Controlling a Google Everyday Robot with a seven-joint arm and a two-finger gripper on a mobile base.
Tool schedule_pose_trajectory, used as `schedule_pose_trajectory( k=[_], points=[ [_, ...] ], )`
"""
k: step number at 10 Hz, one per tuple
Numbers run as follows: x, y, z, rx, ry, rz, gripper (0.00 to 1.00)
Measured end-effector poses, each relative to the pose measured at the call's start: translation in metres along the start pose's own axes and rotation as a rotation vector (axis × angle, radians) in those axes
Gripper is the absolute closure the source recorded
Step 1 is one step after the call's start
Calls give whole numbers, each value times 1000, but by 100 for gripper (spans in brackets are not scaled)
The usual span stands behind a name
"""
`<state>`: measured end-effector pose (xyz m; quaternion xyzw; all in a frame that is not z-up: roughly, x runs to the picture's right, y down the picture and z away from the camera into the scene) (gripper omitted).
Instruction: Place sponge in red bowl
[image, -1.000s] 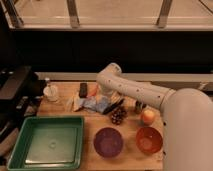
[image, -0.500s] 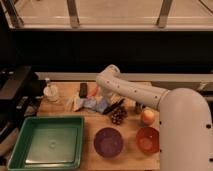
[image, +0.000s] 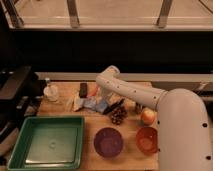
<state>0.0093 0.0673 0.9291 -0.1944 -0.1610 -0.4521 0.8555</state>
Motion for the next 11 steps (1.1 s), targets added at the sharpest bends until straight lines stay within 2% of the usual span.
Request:
schedule_pose_trajectory(
  k=[3, 4, 6, 9, 11],
  points=[
    [-10, -1, 10, 19, -39, 12, 35],
    [-13, -1, 13, 27, -56, 12, 39],
    [-18, -1, 17, 43, -82, 9, 60],
    [-19, 0, 18, 58, -92, 14, 90],
    [-14, 0, 6, 61, -76, 24, 100]
  ],
)
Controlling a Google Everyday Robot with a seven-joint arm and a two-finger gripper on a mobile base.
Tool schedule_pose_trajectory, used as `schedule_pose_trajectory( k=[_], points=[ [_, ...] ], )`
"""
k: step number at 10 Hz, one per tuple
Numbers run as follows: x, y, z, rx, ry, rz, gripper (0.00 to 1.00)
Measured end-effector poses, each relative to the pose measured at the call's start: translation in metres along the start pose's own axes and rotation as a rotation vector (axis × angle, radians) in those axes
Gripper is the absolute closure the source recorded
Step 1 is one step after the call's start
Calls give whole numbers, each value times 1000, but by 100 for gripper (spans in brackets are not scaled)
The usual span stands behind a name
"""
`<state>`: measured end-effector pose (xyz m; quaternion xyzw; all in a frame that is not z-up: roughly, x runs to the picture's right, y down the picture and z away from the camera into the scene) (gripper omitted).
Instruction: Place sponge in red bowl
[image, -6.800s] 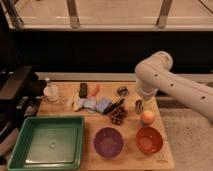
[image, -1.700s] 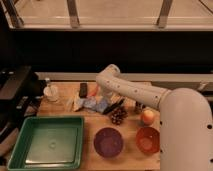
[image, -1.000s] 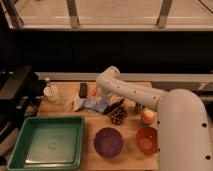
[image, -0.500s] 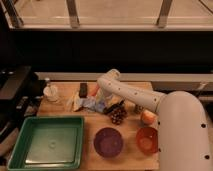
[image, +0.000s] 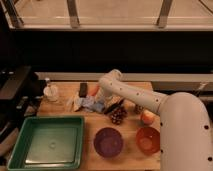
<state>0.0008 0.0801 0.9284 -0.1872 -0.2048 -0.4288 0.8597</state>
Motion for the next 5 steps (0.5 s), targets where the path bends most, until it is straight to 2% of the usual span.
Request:
schedule_pose_trajectory(
  k=[2, 5],
  points=[
    [7, -1, -20, 4, 33, 9, 100],
    [18, 2, -69, 34, 67, 43, 100]
  ],
)
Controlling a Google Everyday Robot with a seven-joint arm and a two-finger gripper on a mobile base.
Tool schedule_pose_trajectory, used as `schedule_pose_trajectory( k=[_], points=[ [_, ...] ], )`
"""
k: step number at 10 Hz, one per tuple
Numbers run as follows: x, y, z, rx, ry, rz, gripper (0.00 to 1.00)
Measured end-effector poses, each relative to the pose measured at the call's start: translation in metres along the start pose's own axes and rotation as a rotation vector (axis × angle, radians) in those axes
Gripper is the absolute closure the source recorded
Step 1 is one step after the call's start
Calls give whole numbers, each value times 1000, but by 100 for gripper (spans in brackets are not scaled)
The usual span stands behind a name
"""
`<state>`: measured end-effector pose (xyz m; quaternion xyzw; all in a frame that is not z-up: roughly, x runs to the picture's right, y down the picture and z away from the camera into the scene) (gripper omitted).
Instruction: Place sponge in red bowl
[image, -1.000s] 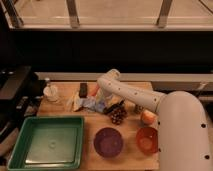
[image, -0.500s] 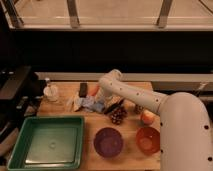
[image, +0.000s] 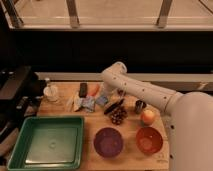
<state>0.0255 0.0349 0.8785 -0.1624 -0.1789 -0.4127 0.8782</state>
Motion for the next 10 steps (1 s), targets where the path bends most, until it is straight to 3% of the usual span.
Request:
schedule_pose_trajectory(
  k=[2, 5, 8, 10],
  points=[
    [-6, 12, -35, 14, 5, 39, 100],
    [-46, 43, -70, -11, 11, 112, 100],
    [-97, 92, -107, -55, 23, 250, 100],
    [-114, 131, -127, -84, 36, 359, 100]
  ],
)
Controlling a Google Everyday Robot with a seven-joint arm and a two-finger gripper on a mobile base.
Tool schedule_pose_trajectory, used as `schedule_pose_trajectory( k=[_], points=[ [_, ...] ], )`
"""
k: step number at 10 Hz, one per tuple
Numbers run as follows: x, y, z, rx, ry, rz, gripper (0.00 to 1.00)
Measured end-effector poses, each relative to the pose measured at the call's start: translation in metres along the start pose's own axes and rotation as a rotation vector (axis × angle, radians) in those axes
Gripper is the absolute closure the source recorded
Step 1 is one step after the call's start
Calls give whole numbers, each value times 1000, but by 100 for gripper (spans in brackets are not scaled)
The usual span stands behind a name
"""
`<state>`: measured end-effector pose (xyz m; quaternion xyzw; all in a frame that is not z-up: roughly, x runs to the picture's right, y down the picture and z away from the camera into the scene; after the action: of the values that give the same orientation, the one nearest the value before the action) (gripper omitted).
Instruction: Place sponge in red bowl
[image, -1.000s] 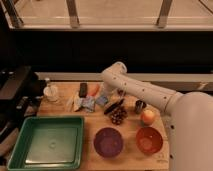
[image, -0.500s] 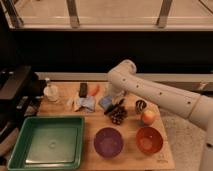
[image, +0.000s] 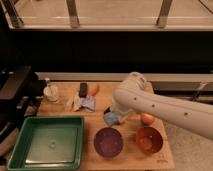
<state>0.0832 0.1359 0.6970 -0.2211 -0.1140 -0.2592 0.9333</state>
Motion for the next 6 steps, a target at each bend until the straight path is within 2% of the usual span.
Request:
schedule_pose_trajectory(
  k=[2, 6],
  points=[
    [11, 56, -14, -39, 12, 141, 100],
    [39, 125, -19, -71, 5, 348, 100]
  ],
)
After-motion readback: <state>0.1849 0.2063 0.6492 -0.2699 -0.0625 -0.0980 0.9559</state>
